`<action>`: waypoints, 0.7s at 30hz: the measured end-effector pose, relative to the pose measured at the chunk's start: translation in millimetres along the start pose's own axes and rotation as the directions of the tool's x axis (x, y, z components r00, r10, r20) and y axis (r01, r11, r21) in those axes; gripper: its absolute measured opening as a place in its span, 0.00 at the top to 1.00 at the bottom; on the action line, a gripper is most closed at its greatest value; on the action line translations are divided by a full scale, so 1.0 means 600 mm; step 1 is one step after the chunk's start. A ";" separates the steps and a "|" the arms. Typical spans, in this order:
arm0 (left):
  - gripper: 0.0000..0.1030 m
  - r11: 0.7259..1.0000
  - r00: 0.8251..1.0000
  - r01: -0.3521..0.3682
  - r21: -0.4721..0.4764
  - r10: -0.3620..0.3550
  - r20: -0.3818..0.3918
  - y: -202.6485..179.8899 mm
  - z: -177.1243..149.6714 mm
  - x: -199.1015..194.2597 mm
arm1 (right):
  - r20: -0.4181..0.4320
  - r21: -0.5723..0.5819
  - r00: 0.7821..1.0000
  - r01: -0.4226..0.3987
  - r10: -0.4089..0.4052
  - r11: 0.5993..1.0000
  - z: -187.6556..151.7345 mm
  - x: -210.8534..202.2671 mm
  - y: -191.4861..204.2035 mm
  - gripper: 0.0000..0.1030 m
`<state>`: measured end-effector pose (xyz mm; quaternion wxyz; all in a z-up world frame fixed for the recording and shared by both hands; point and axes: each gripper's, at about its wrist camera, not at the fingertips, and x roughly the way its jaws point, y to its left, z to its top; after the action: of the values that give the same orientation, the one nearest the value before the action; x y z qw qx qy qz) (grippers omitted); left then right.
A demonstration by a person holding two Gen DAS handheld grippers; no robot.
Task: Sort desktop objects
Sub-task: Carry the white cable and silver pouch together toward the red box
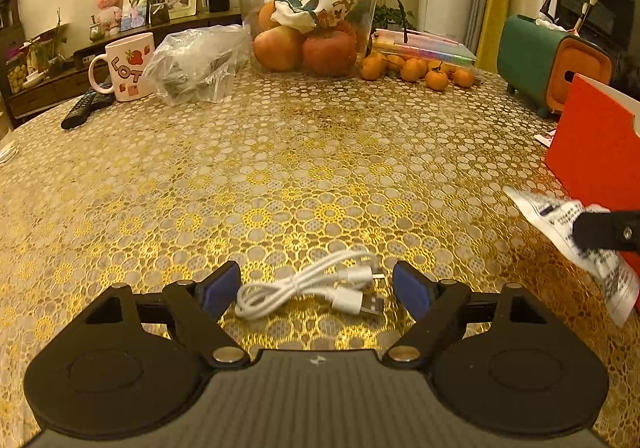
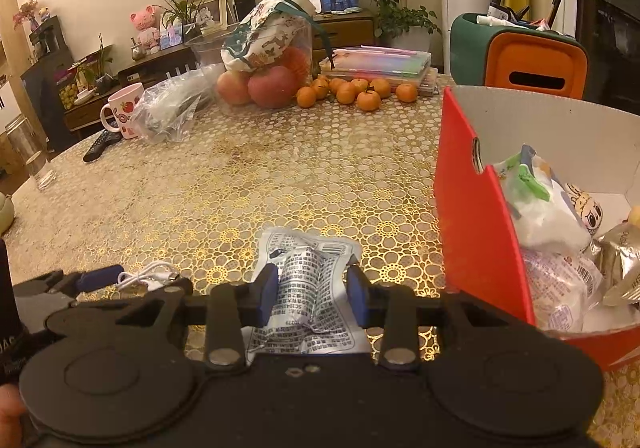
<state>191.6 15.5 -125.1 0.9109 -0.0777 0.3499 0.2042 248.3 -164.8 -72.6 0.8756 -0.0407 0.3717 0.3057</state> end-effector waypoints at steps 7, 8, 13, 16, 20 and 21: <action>0.25 1.000 1.000 0.014 0.020 -0.014 0.014 0.003 -0.001 0.001 | -0.001 0.002 1.000 0.000 0.000 1.000 0.000 0.005 -0.002 0.65; 0.29 1.000 1.000 0.016 0.023 -0.016 0.017 0.004 -0.002 -0.001 | -0.002 0.003 1.000 -0.001 0.001 1.000 0.000 0.006 -0.002 0.65; 0.31 0.999 0.999 0.031 0.036 -0.032 0.017 0.007 -0.001 -0.004 | 0.000 0.000 1.000 0.000 0.000 1.000 0.000 0.005 -0.002 0.65; 0.32 0.998 0.999 0.042 0.038 -0.043 0.017 0.009 -0.001 -0.005 | 0.005 -0.002 1.000 0.001 -0.001 1.000 0.003 0.002 0.000 0.65; 0.32 0.998 0.998 0.057 0.039 -0.058 0.024 0.012 -0.003 -0.014 | 0.011 -0.009 1.000 0.006 -0.006 1.000 0.006 -0.004 0.002 0.65; 0.32 0.997 0.998 0.060 0.040 -0.062 0.026 0.012 -0.003 -0.017 | 0.014 -0.011 1.000 0.007 -0.007 1.000 0.007 -0.006 0.003 0.65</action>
<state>180.4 18.3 -119.7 0.9229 -0.0676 0.3387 0.1704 247.8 -163.8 -67.0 0.8790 -0.0446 0.3639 0.3050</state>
